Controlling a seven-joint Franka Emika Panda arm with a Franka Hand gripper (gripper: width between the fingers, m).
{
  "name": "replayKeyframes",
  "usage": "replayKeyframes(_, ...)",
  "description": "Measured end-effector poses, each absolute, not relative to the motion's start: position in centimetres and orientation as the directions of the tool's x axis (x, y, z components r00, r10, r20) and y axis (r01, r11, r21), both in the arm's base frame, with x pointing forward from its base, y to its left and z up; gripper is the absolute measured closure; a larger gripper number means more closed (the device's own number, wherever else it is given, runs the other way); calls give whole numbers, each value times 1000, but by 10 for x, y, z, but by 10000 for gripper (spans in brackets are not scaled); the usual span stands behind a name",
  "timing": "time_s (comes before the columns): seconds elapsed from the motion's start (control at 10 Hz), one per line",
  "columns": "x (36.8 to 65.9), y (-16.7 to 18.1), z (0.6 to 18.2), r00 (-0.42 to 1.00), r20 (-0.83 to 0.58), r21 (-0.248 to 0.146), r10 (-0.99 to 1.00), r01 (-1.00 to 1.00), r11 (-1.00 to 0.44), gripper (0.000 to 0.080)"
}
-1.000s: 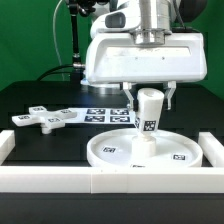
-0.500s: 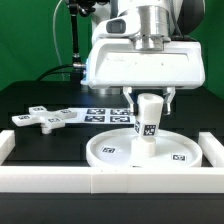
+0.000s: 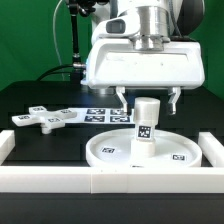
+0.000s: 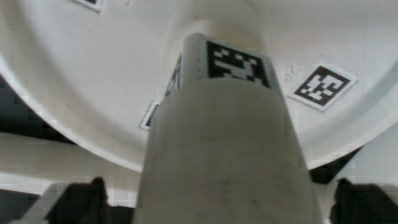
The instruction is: Assemble round table
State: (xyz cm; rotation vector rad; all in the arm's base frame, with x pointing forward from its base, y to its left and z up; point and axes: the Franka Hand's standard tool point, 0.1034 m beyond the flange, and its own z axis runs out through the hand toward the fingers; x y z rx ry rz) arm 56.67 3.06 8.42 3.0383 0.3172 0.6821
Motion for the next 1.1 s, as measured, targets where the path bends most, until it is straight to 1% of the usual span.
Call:
replayKeyframes(0.2, 569, 26, 100, 885, 419, 58, 203, 197, -979, 152)
replayKeyframes(0.4, 571, 23, 115, 893, 403, 52, 202, 198, -979, 150)
replayKeyframes(0.8, 569, 24, 111, 897, 393, 49, 202, 199, -979, 150)
replayKeyframes(1.0, 568, 17, 108, 899, 385, 56, 209, 204, -977, 150)
replayKeyframes(1.1, 561, 22, 102, 933, 305, 20, 193, 196, -980, 150)
